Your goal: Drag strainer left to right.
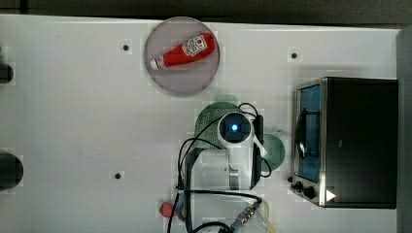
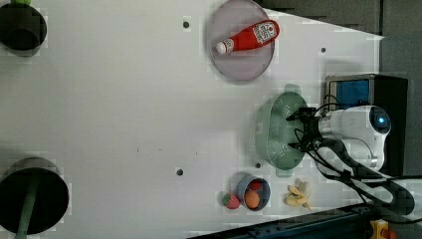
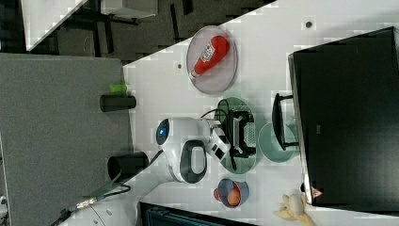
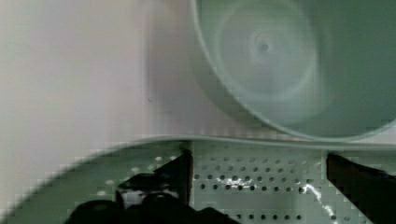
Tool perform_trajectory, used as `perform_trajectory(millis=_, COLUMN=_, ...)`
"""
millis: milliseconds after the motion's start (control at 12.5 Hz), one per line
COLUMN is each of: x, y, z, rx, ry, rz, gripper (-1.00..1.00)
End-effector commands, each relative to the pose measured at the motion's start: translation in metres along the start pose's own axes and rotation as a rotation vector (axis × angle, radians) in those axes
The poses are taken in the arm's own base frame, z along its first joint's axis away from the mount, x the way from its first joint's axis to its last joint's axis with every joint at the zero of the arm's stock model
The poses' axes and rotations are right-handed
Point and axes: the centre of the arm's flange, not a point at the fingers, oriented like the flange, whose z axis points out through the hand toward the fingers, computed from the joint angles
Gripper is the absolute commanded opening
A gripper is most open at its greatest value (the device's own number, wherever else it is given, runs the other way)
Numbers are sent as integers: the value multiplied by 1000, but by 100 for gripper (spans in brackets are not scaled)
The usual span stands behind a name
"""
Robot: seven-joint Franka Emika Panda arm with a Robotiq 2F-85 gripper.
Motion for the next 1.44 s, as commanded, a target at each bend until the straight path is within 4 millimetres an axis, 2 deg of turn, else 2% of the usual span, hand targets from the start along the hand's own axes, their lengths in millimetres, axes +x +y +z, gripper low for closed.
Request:
perform_trajectory(millis=80, x=-8, y=-14, z=-37, rx=89, ry=-18, rz=-163, gripper=100)
perform_trajectory(millis=320, x=-20, y=-15, z=-94, rx=113, ry=-17, rz=-389, gripper=100)
perform_trajectory(millis=560, x=-12, y=-10, z=-174, rx=110, ry=-15, rz=-533, gripper=100)
perform_trajectory(millis=720, x=-6, y=2, z=-233, rx=127, ry=-65, rz=-573, gripper=100)
perform_trajectory(millis=1040, x=9, y=45, z=-339, rx=187, ry=-137, rz=-704, gripper=100)
perform_trajectory(millis=1200, x=16, y=68, z=-370, rx=143, ry=-158, rz=-712, gripper=100)
perform_trajectory(millis=1360, x=17, y=78, z=-397, rx=135, ry=-156, rz=-723, gripper=100)
perform_trajectory(millis=1440, x=18, y=84, z=-401, rx=85, ry=-161, rz=-731, gripper=100)
